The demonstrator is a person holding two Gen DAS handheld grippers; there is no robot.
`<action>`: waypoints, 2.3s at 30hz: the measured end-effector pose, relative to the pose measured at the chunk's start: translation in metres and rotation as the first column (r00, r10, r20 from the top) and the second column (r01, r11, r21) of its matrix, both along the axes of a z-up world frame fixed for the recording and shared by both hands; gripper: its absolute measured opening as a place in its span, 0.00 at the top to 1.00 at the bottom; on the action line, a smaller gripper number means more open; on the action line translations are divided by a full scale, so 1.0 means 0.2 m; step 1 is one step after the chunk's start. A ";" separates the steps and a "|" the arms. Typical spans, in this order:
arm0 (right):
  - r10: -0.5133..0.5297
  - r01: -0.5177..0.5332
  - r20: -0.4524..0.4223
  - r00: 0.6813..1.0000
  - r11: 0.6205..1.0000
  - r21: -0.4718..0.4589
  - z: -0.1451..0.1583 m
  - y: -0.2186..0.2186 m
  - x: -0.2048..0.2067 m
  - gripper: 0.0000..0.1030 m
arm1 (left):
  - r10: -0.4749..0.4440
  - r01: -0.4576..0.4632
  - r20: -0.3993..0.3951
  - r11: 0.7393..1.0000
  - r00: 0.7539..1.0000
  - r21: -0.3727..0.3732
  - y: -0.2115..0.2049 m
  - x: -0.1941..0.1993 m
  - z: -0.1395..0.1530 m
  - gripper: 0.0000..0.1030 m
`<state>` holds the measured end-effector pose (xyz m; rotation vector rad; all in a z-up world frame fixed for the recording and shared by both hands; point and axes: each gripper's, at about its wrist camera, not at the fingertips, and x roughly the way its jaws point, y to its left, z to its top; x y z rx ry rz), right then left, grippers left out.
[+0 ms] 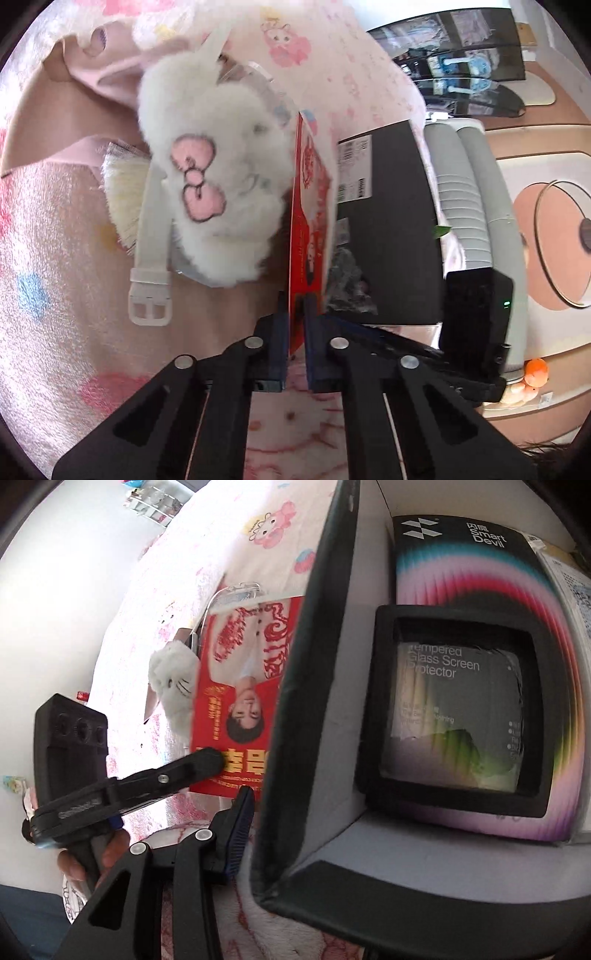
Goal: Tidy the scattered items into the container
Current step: 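Grasp the red printed packet with the left gripper, then lift the red packet with the left gripper and carry it toward the box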
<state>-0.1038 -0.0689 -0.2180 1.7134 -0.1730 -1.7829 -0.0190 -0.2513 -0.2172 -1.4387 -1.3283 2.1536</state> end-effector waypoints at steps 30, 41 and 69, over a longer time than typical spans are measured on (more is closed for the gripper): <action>-0.131 0.084 -0.232 0.964 0.976 -0.203 0.65 0.93 0.40 0.60 | -0.221 0.156 -0.157 0.925 0.963 -0.347 1.06 0.18 0.76 1.00; -0.273 0.264 -0.081 0.958 0.958 -0.111 0.29 1.35 0.45 0.60 | -0.355 0.348 0.019 0.903 0.935 -0.253 1.44 0.04 0.33 0.99; -0.312 0.312 0.015 0.950 0.943 -0.118 0.00 1.24 0.33 0.60 | -0.167 0.234 0.174 0.827 0.970 -0.511 1.35 0.09 0.25 0.61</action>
